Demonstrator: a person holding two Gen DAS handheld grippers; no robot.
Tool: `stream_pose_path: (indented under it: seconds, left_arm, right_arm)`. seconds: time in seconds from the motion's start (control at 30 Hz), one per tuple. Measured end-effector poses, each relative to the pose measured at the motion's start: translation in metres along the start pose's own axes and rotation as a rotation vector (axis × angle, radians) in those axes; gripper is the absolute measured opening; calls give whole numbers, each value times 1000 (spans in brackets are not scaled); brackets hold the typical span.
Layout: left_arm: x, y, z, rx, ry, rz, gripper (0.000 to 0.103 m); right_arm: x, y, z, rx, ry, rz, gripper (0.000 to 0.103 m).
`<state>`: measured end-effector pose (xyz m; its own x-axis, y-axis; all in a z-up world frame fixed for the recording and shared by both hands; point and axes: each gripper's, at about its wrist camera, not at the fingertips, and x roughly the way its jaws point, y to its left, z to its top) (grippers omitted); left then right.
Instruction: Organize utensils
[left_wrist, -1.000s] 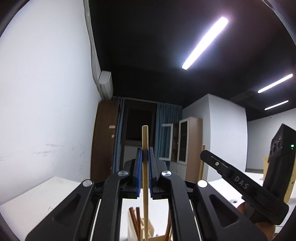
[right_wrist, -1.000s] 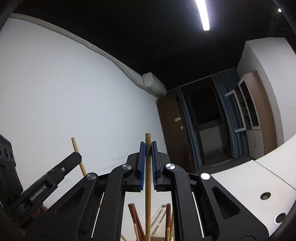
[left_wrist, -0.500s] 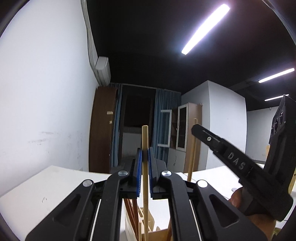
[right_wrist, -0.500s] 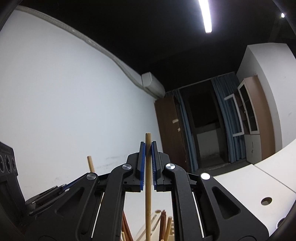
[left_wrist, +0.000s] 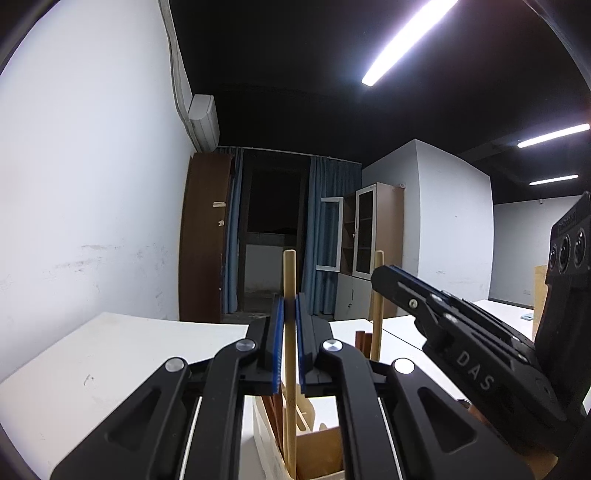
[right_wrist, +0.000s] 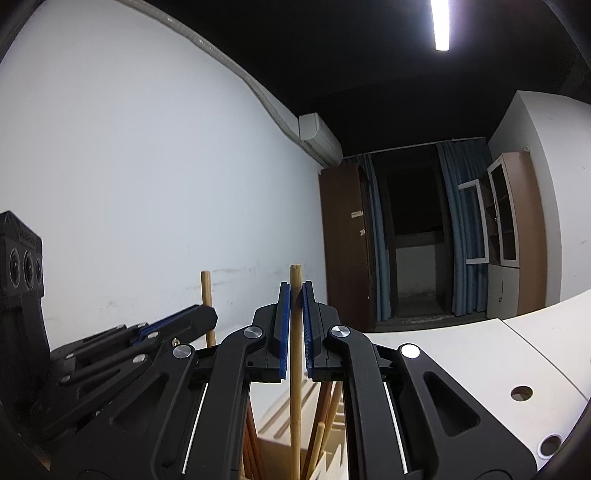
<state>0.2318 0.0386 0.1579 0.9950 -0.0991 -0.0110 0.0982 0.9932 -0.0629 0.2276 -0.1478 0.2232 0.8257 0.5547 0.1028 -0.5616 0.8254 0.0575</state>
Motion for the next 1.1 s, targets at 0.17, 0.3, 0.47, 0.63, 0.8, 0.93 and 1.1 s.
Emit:
stream_pose_path:
  seconds: [0.17, 0.3, 0.47, 0.63, 0.8, 0.93, 1.1]
  left_arm:
    - [-2, -1, -6, 22, 6, -9, 6]
    - [-2, -2, -9, 29, 24, -9, 6]
    - [-2, 0, -8, 28, 40, -12, 6]
    - [-4, 1, -8, 35, 71, -21, 17]
    - [-18, 4, -7, 34, 81, -5, 18]
    - [-30, 4, -13, 46, 129, 11, 22]
    - [-50, 1, -26, 63, 220, 6, 32]
  right_arm:
    - [-6, 2, -4, -5, 35, 0, 6]
    - [-8, 6, -9, -15, 69, 0, 6]
    - [-9, 5, -11, -20, 107, -5, 6]
    - [-12, -2, -13, -4, 146, -12, 11]
    - [-23, -7, -14, 0, 166, -36, 12]
    - [-34, -7, -16, 0, 196, -41, 22]
    - [-56, -2, -28, -26, 272, -37, 30]
